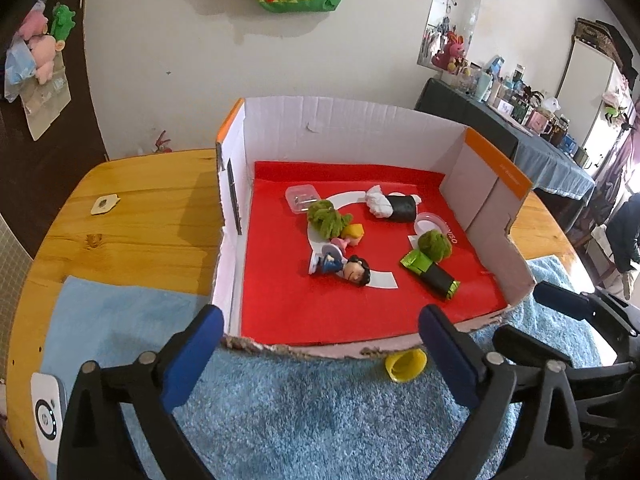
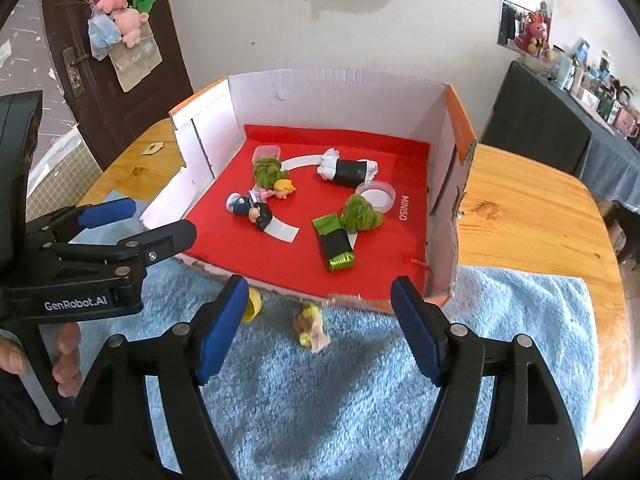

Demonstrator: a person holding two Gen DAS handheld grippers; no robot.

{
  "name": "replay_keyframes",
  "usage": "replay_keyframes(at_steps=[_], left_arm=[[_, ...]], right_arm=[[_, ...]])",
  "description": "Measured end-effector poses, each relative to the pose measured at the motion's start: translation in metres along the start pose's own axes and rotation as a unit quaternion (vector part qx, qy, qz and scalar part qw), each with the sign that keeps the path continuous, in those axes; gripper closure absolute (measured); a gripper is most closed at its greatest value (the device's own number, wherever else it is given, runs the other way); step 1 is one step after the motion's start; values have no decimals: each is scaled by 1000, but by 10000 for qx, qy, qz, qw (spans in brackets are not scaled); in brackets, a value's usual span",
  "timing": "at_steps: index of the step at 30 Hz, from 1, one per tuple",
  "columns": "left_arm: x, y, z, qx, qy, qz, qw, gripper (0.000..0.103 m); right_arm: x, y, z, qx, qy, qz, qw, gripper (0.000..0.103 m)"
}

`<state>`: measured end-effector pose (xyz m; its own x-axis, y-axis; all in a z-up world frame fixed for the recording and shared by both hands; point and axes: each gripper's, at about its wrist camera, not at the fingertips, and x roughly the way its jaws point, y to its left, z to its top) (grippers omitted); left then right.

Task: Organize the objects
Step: 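Withdraw both open tools from the box back over the towel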

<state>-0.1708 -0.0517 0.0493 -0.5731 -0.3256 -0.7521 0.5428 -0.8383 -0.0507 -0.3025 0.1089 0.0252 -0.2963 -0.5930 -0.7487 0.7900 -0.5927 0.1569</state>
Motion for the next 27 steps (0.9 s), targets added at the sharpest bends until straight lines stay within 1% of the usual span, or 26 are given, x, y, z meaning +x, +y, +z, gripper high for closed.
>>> replay_keyframes(at_steps=[3, 6, 10, 18, 21, 27], left_arm=[[-6, -2, -5, 18, -22, -6, 10000, 1], [-10, -3, -9, 35, -41, 21, 10000, 0], [-15, -4, -15, 35, -50, 22, 10000, 0], [-20, -7, -28, 28, -22, 40, 10000, 0], [-19, -8, -34, 17, 11, 27, 10000, 0], [-18, -10, -44, 31, 66, 12, 10000, 0]], right_arm=[[-6, 1, -5, 6, -51, -24, 10000, 20], [-12, 1, -11, 11, -100, -57, 9999, 19], [-17, 1, -18, 14, -126, -84, 9999, 13], [-20, 1, -34, 1, -96, -132, 9999, 11], [-21, 1, -39, 0, -88, -156, 9998, 8], [-21, -1, -48, 2, -62, -165, 9998, 8]])
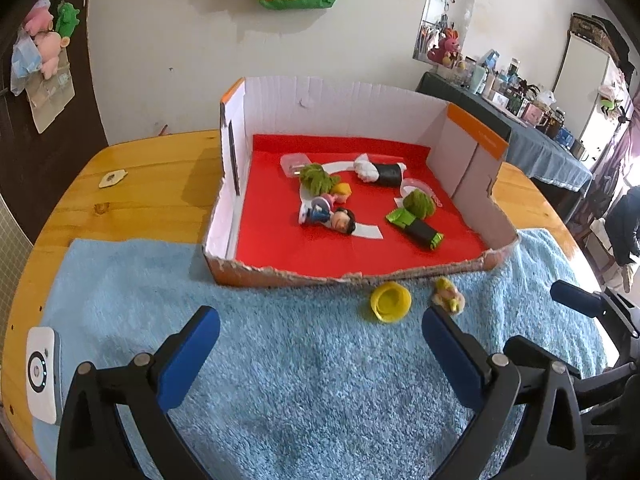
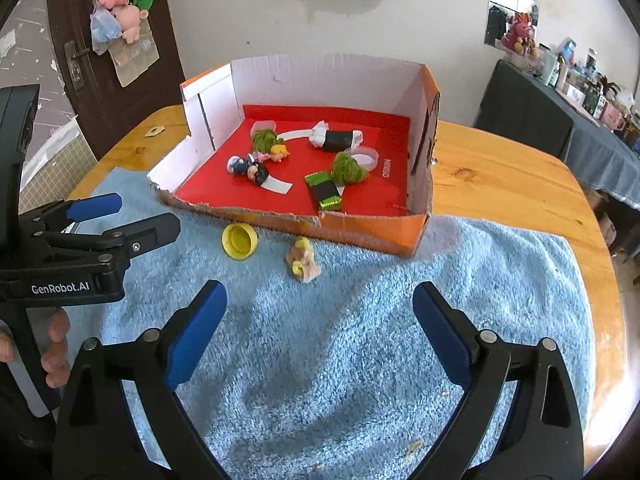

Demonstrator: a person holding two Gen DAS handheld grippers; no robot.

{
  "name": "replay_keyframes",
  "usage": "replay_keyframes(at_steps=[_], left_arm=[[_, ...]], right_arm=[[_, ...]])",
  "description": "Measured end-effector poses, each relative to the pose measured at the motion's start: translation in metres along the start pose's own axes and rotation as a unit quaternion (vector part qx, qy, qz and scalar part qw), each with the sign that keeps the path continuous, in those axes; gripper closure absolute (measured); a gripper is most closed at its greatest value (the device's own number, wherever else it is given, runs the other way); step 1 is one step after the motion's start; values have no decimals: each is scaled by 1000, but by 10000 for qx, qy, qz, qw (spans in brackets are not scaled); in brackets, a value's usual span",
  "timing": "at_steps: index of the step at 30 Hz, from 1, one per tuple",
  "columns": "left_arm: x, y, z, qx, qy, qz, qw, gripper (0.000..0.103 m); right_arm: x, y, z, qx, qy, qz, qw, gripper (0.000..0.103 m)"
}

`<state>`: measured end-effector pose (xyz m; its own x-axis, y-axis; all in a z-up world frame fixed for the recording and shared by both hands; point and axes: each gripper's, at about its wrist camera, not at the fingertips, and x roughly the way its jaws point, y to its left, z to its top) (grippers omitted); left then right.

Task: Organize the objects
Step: 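Withdraw both open tools from the box back over the towel, then move the left tool to the yellow cap while the right tool approaches the small yellow-haired figure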

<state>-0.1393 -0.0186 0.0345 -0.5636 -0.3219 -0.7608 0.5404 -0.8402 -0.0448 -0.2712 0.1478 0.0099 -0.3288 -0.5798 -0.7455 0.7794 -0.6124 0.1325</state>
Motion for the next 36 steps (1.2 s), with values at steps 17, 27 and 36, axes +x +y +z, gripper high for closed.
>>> replay_keyframes(at_steps=[17, 27, 36], left_arm=[[26, -14, -16, 409, 257, -65, 9988, 11], [43, -27, -16, 783, 384, -119, 9961, 31], [50, -35, -15, 1022, 378, -180, 9939, 32]], right_arm=[[28, -17, -3, 26, 274, -60, 9996, 17], [54, -11, 6, -139, 492, 170, 9985, 34], [71, -19, 10, -32, 660, 534, 9964, 47]])
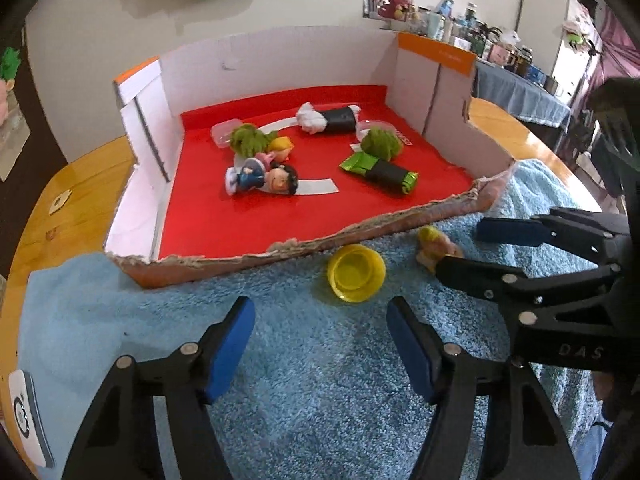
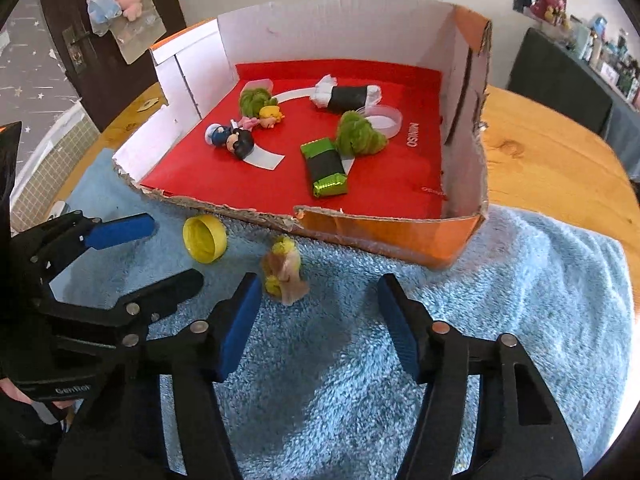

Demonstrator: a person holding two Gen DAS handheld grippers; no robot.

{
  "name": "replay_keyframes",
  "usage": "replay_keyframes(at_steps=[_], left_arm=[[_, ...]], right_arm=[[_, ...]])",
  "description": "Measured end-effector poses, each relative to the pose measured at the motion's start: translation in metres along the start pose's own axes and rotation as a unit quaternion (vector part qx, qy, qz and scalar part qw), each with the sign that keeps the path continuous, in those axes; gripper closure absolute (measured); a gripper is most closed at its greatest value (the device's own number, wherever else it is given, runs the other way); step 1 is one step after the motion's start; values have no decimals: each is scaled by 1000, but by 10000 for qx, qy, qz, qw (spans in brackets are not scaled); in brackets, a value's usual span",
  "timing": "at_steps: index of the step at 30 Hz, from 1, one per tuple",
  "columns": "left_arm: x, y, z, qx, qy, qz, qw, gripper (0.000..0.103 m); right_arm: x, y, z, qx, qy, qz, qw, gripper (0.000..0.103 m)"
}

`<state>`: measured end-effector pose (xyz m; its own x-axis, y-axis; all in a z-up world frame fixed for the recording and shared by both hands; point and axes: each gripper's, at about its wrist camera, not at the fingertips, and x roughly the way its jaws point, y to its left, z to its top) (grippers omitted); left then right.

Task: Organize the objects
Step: 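Move the left tool to the yellow cap while the right tool approaches the small yellow-haired figure, then close the left tool on the yellow cap while the right tool closes on the small figure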

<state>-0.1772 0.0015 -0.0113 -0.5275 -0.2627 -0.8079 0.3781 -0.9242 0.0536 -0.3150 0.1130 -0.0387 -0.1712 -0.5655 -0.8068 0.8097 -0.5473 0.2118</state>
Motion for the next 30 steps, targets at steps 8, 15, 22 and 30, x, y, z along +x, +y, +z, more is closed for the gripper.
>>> replay_keyframes(at_steps=[8, 15, 22, 30], left_arm=[[12, -4, 8, 136, 63, 37, 9999, 32], [18, -6, 10, 19, 2, 139, 9999, 36], [16, 2, 11, -151, -15, 113, 9998, 47], [14, 4, 10, -121, -25, 101, 9999, 47]], right_arm=[[5, 0, 3, -207, -1, 6, 9998, 75], [1, -1, -3, -219, -20, -4, 9998, 87], [1, 4, -1, -250, -43, -119, 9996, 88], [1, 5, 1, -252, -46, -213, 9994, 81]])
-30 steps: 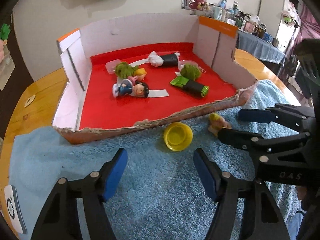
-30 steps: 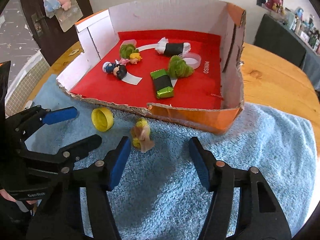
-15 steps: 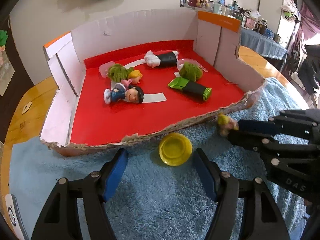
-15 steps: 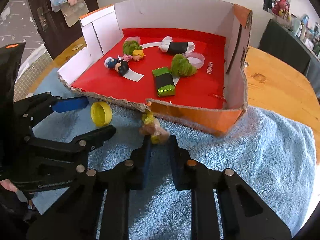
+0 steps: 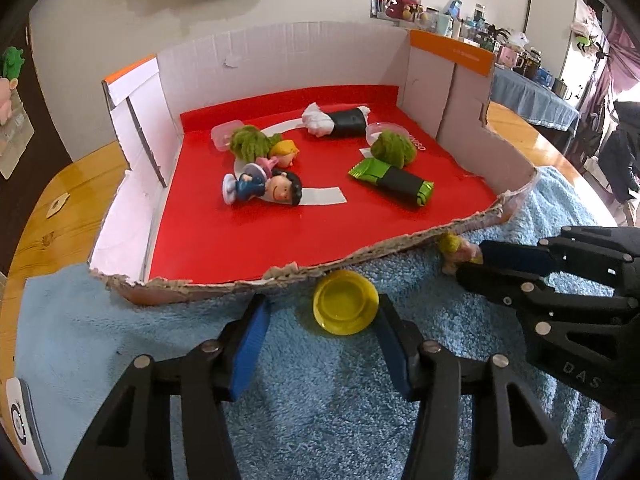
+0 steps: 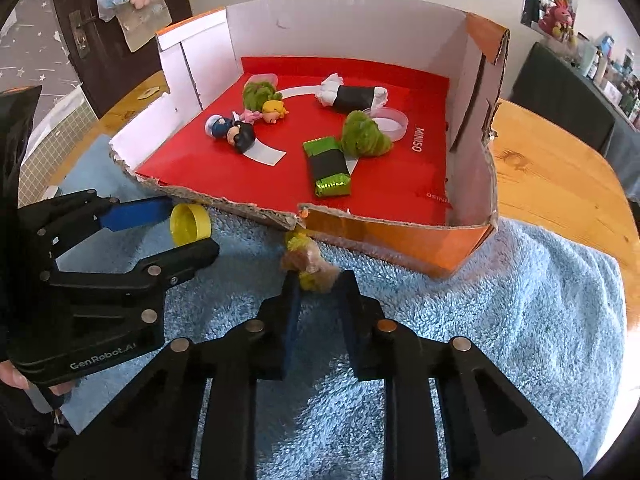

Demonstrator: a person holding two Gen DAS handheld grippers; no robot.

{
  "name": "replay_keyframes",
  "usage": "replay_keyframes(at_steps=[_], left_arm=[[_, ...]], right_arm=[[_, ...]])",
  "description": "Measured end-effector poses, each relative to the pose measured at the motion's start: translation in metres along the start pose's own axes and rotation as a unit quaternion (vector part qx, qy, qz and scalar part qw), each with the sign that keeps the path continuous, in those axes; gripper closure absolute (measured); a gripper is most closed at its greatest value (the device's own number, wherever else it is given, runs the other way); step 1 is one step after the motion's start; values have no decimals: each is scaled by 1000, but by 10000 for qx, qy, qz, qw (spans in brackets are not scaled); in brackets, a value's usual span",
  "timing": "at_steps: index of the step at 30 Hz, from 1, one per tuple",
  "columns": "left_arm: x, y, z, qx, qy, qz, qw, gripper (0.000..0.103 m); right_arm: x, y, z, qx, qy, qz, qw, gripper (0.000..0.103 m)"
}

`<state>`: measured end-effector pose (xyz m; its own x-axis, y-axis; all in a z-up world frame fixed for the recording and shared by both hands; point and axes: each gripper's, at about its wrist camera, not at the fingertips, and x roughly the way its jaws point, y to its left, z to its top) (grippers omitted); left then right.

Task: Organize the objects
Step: 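Close the left tool on the yellow cap while the right tool closes on the small figure, then lift and carry the yellow cap and the small figure over the red-floored box with both tools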

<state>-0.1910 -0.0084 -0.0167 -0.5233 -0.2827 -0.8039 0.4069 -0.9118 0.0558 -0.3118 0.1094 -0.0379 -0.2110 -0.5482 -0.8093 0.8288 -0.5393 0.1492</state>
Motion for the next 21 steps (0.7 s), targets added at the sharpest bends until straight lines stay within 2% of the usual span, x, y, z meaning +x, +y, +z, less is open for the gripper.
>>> replay_keyframes(at_steps=[7, 11, 15, 17, 20, 21], left_arm=[[0, -2, -1, 27, -6, 8, 10000, 47], [0, -3, -1, 24, -13, 29, 10000, 44], [0, -2, -1, -54, -17, 2, 10000, 45], [-1, 0, -1, -110, -32, 3, 9999, 51], [-3, 5, -1, -227, -40, -13, 9997, 69], [-4, 7, -1, -268, -37, -31, 9996, 72]], right_arm=[[6, 1, 5, 11, -21, 121, 9999, 79], [10, 3, 6, 21, -39, 174, 9998, 73], [9, 1, 4, 90, -98, 281, 9995, 74], [7, -2, 2, 181, -102, 380, 9991, 83], [4, -2, -1, 245, -120, 429, 9987, 85], [2, -2, -1, 261, -136, 437, 9986, 85]])
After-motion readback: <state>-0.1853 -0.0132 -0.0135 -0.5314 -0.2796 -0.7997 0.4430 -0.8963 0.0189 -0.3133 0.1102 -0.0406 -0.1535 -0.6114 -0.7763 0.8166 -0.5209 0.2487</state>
